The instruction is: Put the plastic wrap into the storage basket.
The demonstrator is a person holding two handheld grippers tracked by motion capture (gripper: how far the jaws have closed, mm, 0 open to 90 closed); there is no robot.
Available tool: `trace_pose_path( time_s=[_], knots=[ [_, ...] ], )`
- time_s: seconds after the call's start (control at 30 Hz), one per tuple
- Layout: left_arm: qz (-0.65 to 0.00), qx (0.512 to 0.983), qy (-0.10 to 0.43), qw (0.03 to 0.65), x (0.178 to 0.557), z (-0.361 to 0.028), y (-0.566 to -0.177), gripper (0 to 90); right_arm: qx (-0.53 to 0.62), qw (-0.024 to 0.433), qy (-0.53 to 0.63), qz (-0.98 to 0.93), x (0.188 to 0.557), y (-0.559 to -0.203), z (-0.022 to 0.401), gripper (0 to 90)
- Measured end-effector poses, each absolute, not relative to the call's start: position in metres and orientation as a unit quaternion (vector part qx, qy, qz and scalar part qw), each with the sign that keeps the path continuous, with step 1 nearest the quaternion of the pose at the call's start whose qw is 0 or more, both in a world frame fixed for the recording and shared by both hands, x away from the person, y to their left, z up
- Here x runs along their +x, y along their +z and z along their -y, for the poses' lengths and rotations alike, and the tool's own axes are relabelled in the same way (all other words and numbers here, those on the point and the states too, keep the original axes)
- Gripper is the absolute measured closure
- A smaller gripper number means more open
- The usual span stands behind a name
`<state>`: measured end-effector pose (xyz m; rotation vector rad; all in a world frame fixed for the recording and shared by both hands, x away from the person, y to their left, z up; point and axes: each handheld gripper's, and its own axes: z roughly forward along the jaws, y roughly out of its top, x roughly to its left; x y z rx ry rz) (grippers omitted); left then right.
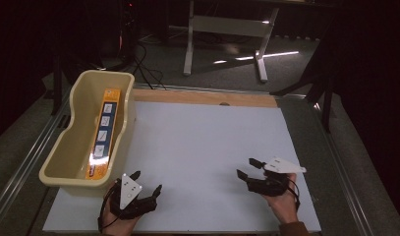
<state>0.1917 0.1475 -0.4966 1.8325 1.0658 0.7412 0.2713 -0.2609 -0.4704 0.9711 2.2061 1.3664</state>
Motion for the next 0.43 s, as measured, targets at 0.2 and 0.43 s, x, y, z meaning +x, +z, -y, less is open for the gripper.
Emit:
trace_pose_path(
  time_s=[0.2, 0.43],
  knots=[
    [-0.427, 0.731, 0.297, 0.442, 0.191, -0.151, -0.494, 20.8, 0.371, 0.194, 0.497, -0.760, 0.251, -0.475, 0.293, 30.5],
    [-0.425, 0.733, 0.295, 0.441, 0.192, -0.149, -0.495, 20.8, 0.348, 0.206, 0.477, -0.781, 0.246, -0.479, 0.286, 24.1]
  ],
)
